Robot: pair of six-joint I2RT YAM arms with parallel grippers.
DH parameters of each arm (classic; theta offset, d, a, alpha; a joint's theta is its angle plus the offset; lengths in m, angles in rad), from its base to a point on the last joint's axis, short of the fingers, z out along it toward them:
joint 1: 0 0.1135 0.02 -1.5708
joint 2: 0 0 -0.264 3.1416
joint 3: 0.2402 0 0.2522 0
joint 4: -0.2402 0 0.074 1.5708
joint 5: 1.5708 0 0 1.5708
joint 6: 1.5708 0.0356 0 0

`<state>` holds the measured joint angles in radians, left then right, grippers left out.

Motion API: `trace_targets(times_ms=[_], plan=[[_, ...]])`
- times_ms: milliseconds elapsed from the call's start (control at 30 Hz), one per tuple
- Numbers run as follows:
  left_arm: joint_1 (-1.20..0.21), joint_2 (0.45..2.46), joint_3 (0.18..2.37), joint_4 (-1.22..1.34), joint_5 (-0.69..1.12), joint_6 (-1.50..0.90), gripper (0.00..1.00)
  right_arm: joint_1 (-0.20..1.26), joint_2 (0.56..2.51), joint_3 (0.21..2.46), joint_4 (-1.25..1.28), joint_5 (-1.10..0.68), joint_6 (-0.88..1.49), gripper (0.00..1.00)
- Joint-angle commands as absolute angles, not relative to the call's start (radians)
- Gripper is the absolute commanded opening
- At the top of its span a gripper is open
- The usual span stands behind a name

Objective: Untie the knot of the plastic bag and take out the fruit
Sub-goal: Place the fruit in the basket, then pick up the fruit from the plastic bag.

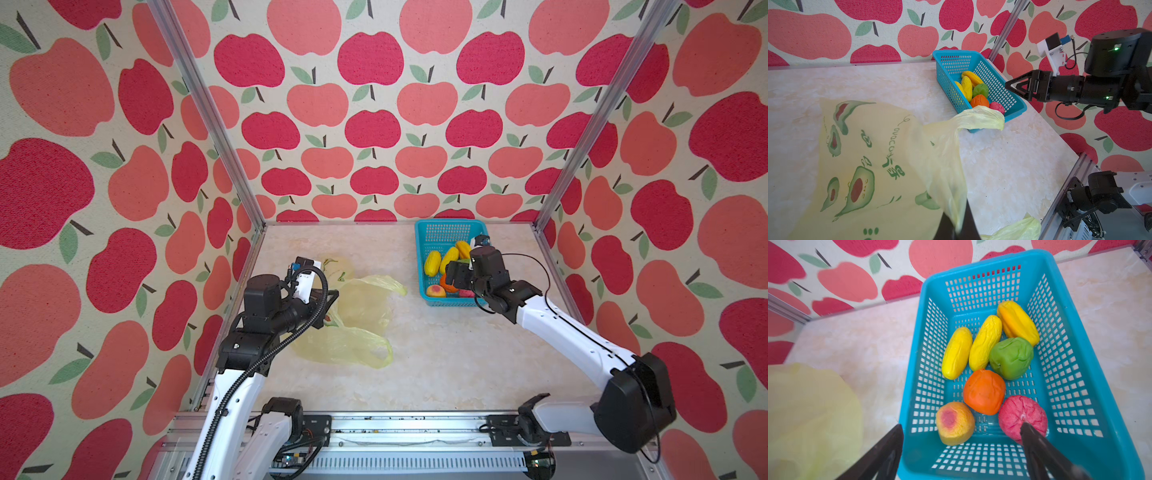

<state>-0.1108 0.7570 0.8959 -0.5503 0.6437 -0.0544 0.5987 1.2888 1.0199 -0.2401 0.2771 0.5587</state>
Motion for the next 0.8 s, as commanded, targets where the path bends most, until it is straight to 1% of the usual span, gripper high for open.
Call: trace_targets(times_ms=[0,67,133,267,367,467,767], plan=[[-0.107,0.735,0.884,-0.543,0.67,-0.06,0.0,0.69,1.234,1.068,-0.189,0.216,0.646,0.96],[-0.106,0.727,0.88,-0.54,0.664,-0.061,0.0,0.747,1.233,1.117,-0.182,0.199,0.632,0.99],[-0.107,0.732,0.881,-0.54,0.669,-0.063,0.0,0.77,1.242,1.16,-0.17,0.143,0.632,0.99],[-0.106,0.739,0.882,-0.54,0.679,-0.064,0.0,0.769,1.237,1.165,-0.116,0.071,0.65,0.99],[-0.106,0.738,0.88,-0.538,0.675,-0.063,0.0,0.762,1.217,1.126,-0.083,0.102,0.652,0.99],[-0.096,0.745,0.88,-0.539,0.674,-0.063,0.0,0.743,1.22,1.101,-0.026,0.065,0.664,0.99],[-0.087,0.749,0.879,-0.533,0.686,-0.066,0.0,0.735,1.355,1.202,-0.035,-0.118,0.682,0.99]])
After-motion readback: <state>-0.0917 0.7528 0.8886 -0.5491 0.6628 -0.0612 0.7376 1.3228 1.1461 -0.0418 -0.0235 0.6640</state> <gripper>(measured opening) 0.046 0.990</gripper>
